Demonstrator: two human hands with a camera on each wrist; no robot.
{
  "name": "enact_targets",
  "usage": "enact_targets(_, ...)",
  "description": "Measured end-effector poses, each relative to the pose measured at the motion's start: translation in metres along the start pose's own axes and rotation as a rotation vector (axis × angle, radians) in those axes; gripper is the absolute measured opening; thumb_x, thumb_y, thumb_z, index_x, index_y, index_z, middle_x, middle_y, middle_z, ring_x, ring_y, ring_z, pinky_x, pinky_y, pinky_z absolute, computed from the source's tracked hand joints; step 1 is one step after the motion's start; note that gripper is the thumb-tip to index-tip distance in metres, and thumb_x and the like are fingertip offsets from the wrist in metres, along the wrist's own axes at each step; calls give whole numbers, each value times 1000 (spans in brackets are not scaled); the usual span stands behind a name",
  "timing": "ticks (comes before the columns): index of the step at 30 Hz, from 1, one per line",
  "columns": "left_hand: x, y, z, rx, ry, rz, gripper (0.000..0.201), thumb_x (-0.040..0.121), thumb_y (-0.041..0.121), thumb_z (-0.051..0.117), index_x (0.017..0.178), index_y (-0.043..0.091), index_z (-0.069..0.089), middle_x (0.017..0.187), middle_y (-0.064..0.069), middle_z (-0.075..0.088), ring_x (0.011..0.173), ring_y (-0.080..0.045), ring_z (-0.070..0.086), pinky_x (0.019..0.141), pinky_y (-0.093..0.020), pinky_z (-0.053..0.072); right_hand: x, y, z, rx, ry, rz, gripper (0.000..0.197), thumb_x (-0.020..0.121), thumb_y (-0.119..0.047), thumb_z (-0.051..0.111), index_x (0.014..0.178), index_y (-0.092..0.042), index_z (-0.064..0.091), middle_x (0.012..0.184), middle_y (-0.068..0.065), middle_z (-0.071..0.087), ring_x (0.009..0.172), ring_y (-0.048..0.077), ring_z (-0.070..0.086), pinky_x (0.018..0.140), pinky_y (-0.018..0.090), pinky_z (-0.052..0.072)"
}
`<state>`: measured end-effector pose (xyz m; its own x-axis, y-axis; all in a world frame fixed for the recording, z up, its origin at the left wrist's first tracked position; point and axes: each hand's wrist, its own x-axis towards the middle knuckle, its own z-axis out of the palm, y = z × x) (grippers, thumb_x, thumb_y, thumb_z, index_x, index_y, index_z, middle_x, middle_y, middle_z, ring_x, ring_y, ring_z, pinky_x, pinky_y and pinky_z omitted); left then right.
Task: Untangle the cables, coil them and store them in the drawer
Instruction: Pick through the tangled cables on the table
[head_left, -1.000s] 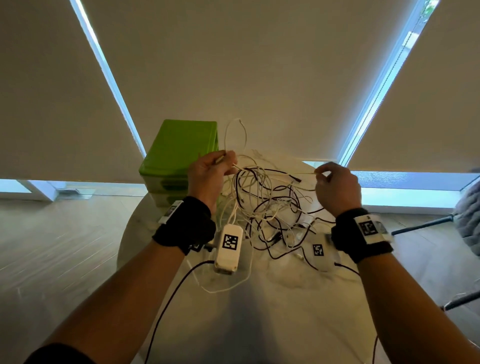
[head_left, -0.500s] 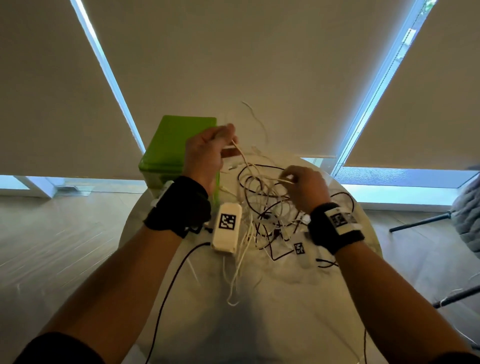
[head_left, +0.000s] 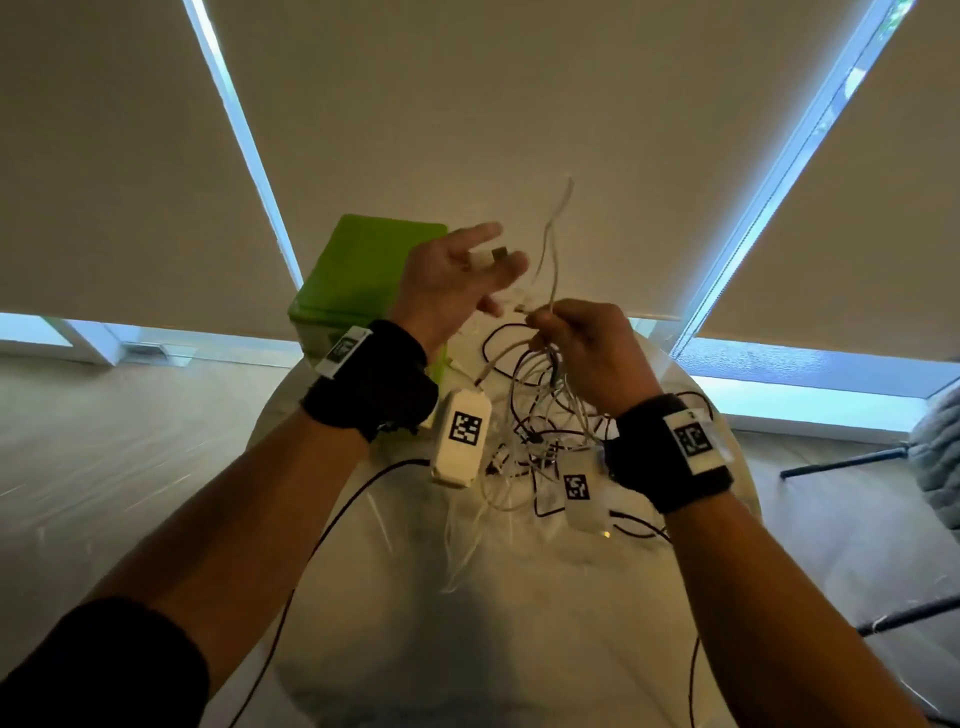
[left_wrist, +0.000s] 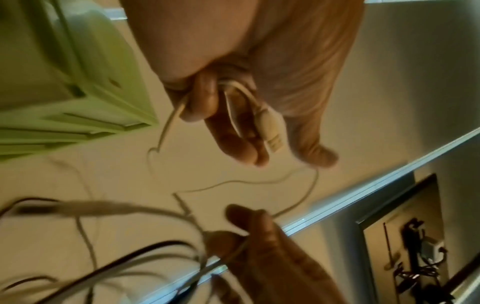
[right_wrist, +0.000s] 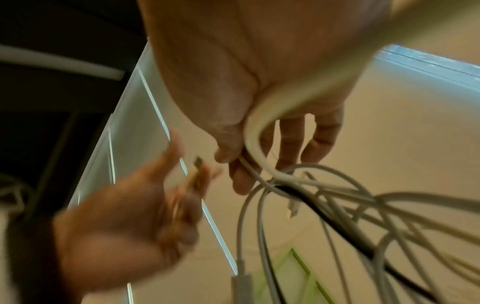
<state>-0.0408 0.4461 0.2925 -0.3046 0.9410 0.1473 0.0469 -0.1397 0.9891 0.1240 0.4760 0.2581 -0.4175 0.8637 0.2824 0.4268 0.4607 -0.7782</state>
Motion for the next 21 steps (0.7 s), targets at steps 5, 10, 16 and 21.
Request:
enact_targets(5,-13,-42,-11,651,-30,12,37,81,40,73,58,14,58,55,-2,53,52,-14,50,51,-28,37,13,-24,-25,283,185,-7,23,98,-16,48,85,-16,66,71,-8,61,64,3,55,59,16,42)
enact_targets(10,-21,-42,-11,205,9,-84,28,91,33,63,68,16,64,53,9,48,45,-4,41,50,-24,32,11,-45,-50,677,131,185,29,104,-16,35,91,-8,60,62,1,54,59,18,60,53,25,47)
enact_targets(16,-33,-33,43,210,-191,92,6,85,18,70,81,15,73,79,0,71,72,-6,62,70,-22,48,7,-60,-34,656,-24,83,28,104,-15,34,98,-5,59,71,7,61,62,21,64,47,26,45)
enact_targets(21,-19,-29,35,212,-107,112,21,95,22,57,98,9,73,88,-5,72,54,6,55,56,-12,42,-7,-15,-29,345,63,112,37,98,-31,51,134,-22,47,113,2,59,102,16,63,81,28,53)
